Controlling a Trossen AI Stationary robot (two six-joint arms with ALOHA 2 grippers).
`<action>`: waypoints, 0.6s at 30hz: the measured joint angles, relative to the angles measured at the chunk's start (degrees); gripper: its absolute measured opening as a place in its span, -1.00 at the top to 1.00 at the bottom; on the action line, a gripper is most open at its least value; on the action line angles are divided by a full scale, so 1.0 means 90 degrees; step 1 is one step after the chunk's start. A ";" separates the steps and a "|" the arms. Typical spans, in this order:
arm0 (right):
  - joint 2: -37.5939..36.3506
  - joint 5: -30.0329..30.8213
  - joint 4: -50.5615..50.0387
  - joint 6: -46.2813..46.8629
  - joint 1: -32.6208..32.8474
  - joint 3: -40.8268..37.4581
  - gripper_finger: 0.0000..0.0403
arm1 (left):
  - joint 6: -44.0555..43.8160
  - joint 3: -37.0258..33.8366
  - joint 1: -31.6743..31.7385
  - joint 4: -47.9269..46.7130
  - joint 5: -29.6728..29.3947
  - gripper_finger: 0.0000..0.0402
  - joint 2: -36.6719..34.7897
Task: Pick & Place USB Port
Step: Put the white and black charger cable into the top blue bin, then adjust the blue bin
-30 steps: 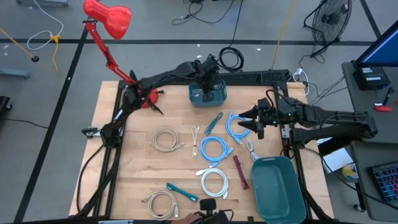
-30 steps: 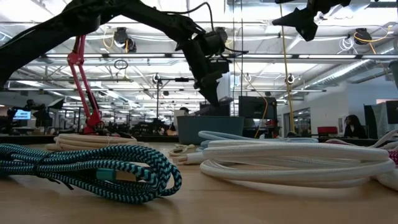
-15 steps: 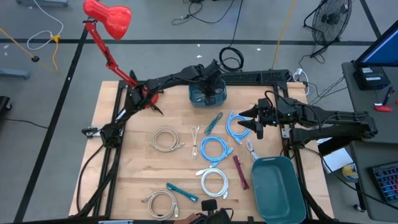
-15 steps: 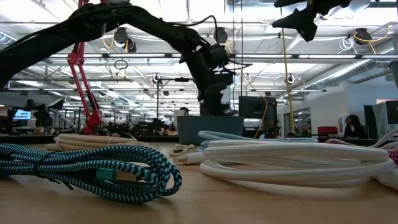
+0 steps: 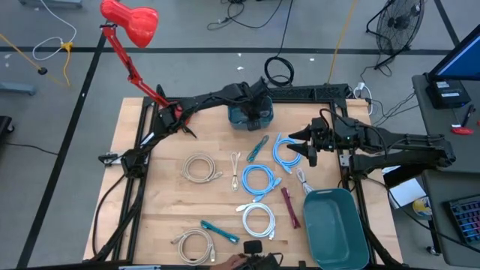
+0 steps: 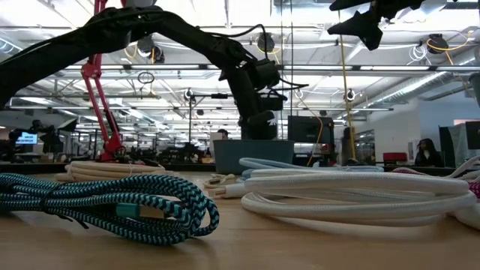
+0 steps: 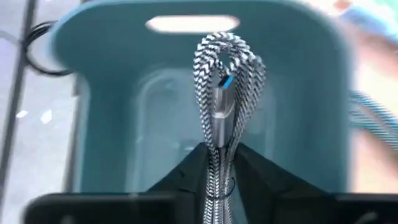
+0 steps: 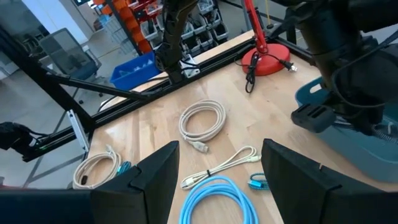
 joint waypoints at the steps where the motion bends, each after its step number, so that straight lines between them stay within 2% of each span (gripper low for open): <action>1: 0.0000 0.0023 -0.0002 0.0000 0.0000 0.0000 -0.08 | -0.0049 0.0000 0.0004 -0.0005 -0.0136 0.47 0.0000; 5: 0.0000 0.0160 0.0002 -0.0068 -0.0004 0.0000 -0.08 | -0.0121 0.0000 0.0023 -0.0076 -0.0153 0.17 -0.0002; 8: 0.0000 0.0178 0.0001 -0.0095 -0.0005 0.0000 -0.08 | -0.0131 0.0000 -0.0012 -0.0111 -0.0145 0.05 -0.0005; 15: 0.0000 0.0178 0.0002 -0.0095 -0.0002 0.0000 -0.08 | -0.0119 0.0000 -0.0139 -0.0074 -0.0500 0.01 -0.0621; 18: 0.0000 0.0178 0.0001 -0.0097 -0.0002 0.0000 -0.08 | -0.0358 0.0000 -0.0133 -0.0030 -0.0258 0.01 -0.1059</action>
